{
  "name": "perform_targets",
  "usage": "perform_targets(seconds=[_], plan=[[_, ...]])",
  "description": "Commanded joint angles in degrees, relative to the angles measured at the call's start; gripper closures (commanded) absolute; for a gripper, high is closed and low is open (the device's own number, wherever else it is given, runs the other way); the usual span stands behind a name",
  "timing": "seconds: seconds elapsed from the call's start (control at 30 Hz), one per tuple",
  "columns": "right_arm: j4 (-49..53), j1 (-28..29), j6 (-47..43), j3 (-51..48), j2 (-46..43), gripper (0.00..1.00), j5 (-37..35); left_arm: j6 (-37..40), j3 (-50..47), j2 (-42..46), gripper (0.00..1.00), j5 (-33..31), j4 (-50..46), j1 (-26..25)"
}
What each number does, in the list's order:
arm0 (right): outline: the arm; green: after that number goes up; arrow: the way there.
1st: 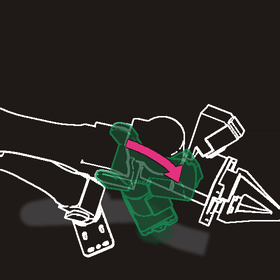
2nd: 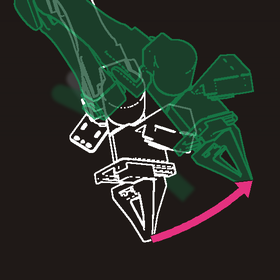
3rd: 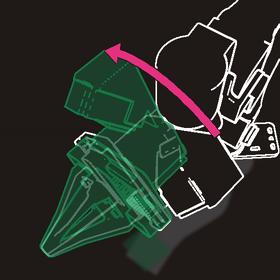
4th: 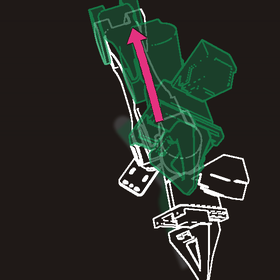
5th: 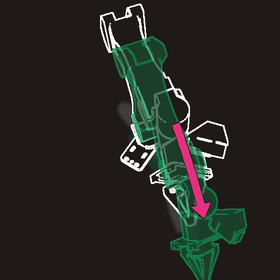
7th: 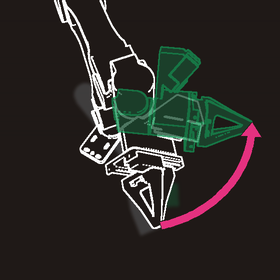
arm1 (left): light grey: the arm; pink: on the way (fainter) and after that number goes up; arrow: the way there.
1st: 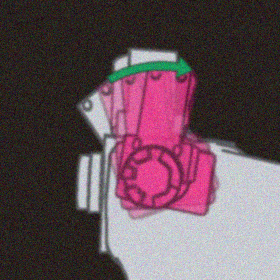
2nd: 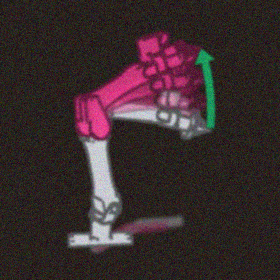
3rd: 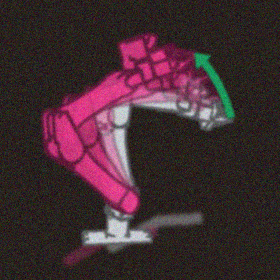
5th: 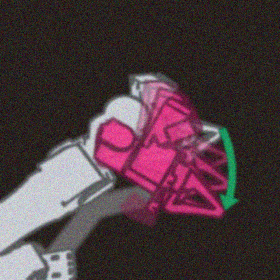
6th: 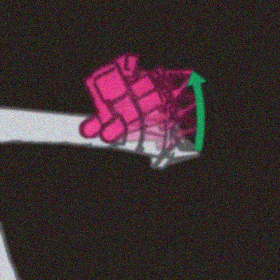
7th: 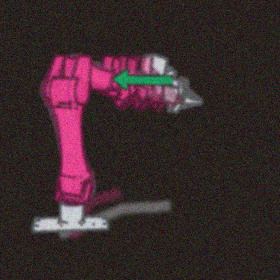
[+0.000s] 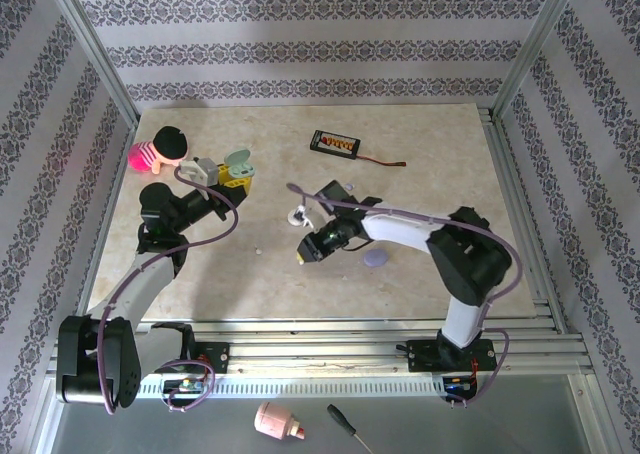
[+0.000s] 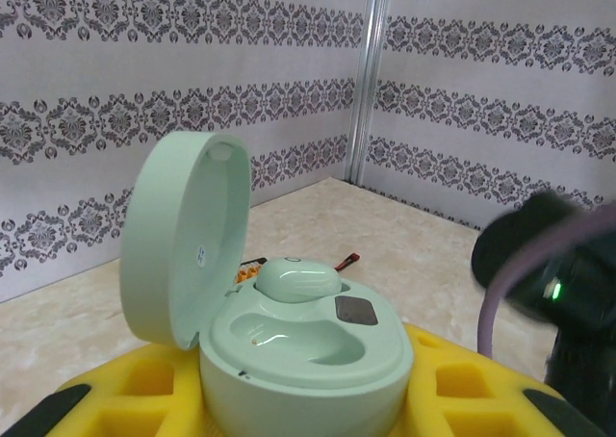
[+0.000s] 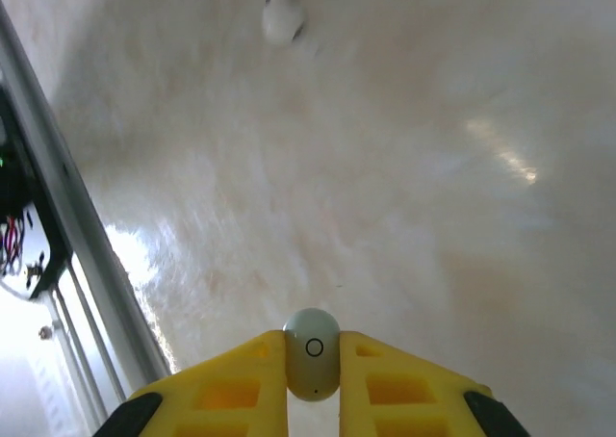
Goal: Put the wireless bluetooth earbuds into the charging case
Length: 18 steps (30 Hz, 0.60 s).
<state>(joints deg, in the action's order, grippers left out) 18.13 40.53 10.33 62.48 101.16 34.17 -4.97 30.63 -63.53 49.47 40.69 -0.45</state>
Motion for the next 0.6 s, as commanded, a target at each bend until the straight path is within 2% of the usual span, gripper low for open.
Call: perform_targets(seconds=[0.0,0.23,0.43,0.57], plan=[[-0.97,-2.48,1.75,-0.32,-6.59,0.87,-5.52,-0.06,0.02,-0.33,0.77,1.86,4.61,-1.47],[0.50,-5.49,1.82,4.28,-18.12,0.88,-13.16,2.95,1.52,-1.59,0.77,0.73,3.89,-7.06],[1.32,-4.89,1.60,11.70,-21.84,0.90,-17.29,5.72,2.68,-3.30,0.77,-2.72,4.16,-11.44],[1.84,-3.08,-0.80,15.63,-22.03,0.90,-17.30,6.45,3.91,-4.57,0.76,-2.26,3.61,-12.53]])
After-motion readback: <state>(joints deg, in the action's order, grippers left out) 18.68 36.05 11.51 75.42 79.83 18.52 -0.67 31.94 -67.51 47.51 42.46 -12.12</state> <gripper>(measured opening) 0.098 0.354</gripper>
